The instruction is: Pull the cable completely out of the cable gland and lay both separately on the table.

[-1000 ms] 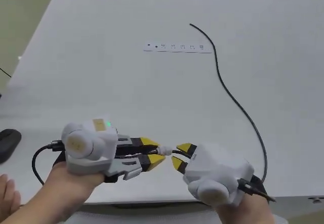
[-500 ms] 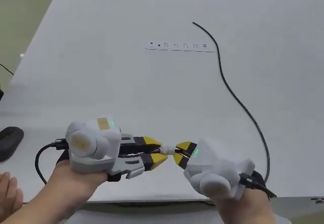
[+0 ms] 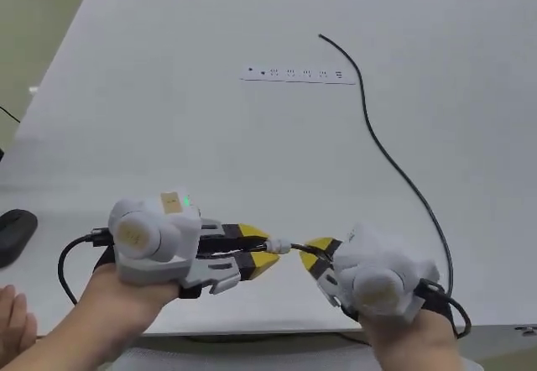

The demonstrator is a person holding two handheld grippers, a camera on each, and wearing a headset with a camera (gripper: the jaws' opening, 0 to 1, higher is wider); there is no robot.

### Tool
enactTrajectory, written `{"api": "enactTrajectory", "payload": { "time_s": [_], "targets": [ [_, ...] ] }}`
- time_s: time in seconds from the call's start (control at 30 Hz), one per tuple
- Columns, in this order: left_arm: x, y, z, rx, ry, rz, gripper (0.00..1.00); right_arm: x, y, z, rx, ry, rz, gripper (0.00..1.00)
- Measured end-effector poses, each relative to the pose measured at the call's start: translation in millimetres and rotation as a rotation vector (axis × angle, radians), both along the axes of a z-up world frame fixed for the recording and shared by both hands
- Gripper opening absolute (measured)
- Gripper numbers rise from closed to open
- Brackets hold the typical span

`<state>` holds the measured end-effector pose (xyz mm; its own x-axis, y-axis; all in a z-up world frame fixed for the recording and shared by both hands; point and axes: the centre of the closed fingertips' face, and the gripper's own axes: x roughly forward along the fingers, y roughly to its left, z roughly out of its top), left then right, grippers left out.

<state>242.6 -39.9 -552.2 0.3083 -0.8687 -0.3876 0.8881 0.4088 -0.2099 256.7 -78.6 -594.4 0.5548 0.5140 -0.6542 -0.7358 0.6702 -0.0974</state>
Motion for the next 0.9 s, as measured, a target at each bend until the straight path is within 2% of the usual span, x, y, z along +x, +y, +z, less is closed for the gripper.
{"api": "enactTrajectory", "payload": {
  "time_s": [0.17,0.33,0.53,0.63,0.7,0.83,0.87,0.9],
  "targets": [
    [0.3,-0.1,1.5,-0.003,-0.002,-0.001,0.15,2.2,-8.2,-9.9,0.060,0.066,-0.076,0.00],
    [1.9,1.1,4.2,-0.016,-0.003,0.007,0.15,3.5,-19.3,-20.8,0.097,0.127,-0.145,0.00],
    [2.9,1.5,5.9,-0.027,0.000,0.014,0.15,1.8,-30.9,-38.2,0.158,0.219,-0.243,0.00],
    [2.7,1.4,5.7,-0.027,0.001,0.015,0.15,1.7,-35.4,-45.5,0.171,0.242,-0.270,0.00],
    [2.3,1.4,5.1,-0.026,0.002,0.017,0.15,0.0,-36.1,-49.4,0.227,0.291,-0.324,0.00],
    [2.8,2.3,5.3,-0.029,0.003,0.022,0.15,1.7,-42.4,-55.8,0.229,0.301,-0.348,0.00],
    [2.9,2.5,5.3,-0.029,0.004,0.023,0.15,1.0,-42.0,-58.2,0.268,0.335,-0.381,0.00],
    [3.2,2.9,5.0,-0.026,0.003,0.024,0.15,1.9,-43.2,-59.0,0.284,0.343,-0.397,0.00]
  ]
}}
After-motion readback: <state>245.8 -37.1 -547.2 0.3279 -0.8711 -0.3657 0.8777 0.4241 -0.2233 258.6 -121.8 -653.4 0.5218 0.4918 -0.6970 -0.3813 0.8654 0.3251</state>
